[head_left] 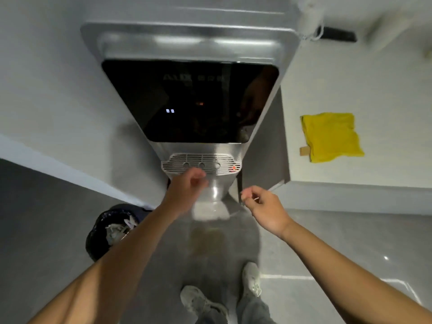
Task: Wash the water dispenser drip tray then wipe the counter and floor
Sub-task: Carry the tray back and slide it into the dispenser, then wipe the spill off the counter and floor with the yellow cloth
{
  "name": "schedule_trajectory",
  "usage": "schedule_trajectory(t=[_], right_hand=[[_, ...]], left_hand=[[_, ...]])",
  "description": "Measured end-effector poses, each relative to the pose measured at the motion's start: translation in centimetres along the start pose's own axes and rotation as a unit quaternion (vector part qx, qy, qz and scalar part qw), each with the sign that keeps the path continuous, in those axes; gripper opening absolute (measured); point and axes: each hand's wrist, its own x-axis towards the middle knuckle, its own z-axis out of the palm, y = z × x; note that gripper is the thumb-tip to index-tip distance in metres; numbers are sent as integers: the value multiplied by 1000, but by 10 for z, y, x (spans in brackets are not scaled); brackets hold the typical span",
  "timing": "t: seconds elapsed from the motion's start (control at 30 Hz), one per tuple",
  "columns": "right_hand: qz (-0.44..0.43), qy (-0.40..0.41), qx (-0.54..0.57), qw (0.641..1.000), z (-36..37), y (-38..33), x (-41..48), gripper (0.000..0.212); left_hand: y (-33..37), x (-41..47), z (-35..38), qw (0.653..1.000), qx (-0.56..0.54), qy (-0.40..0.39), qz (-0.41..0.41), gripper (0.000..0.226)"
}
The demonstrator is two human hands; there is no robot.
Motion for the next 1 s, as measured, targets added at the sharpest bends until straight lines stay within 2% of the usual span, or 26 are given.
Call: schedule_trajectory(t=[0.1, 0.17, 0.27, 0.3, 0.37, 0.43, 0.5, 0.57, 0.67, 0.77, 0.87, 0.93, 1.0], right_hand=[[-82, 65, -63, 992, -56, -10, -35, 17], [-123, 141, -91, 978, -99, -17, -36, 8], [-156, 218, -163, 949, -166, -21, -2, 17], [-148, 213, -197, 946, -186, -20, 13, 24], [-104, 149, -266, 947, -216, -10, 41, 44], [-71, 96, -338, 933, -229, 10, 63, 60], [-78, 119, -393, 909, -231, 29, 74, 64], [-100, 149, -405, 897, -229, 44, 77, 57], [-126, 148, -372, 908, -239, 61, 71, 42], [-130, 113, -271, 947, -269, 71, 58, 32], [-113, 155, -55, 980, -310, 83, 38, 19], [-61, 207, 100, 971, -342, 92, 25, 22], [-17, 235, 214, 948, -377, 102, 15, 24]], left_hand=[[50, -21, 2, 991, 69, -77, 80, 29], [81, -30, 7, 983, 114, -91, 115, 33], [121, -35, 22, 971, 151, -93, 158, 40], [132, -33, 29, 966, 171, -94, 172, 44], [152, -25, 46, 953, 212, -92, 196, 52], [167, -15, 65, 948, 231, -91, 200, 57], [181, -3, 83, 945, 247, -82, 198, 57], [194, 10, 100, 939, 273, -74, 194, 56], [215, 31, 120, 927, 314, -94, 181, 56], [235, 49, 139, 921, 335, -88, 180, 54], [257, 68, 168, 915, 347, -68, 192, 54], [275, 84, 193, 903, 374, -76, 200, 57], [296, 102, 218, 895, 386, -82, 208, 64]])
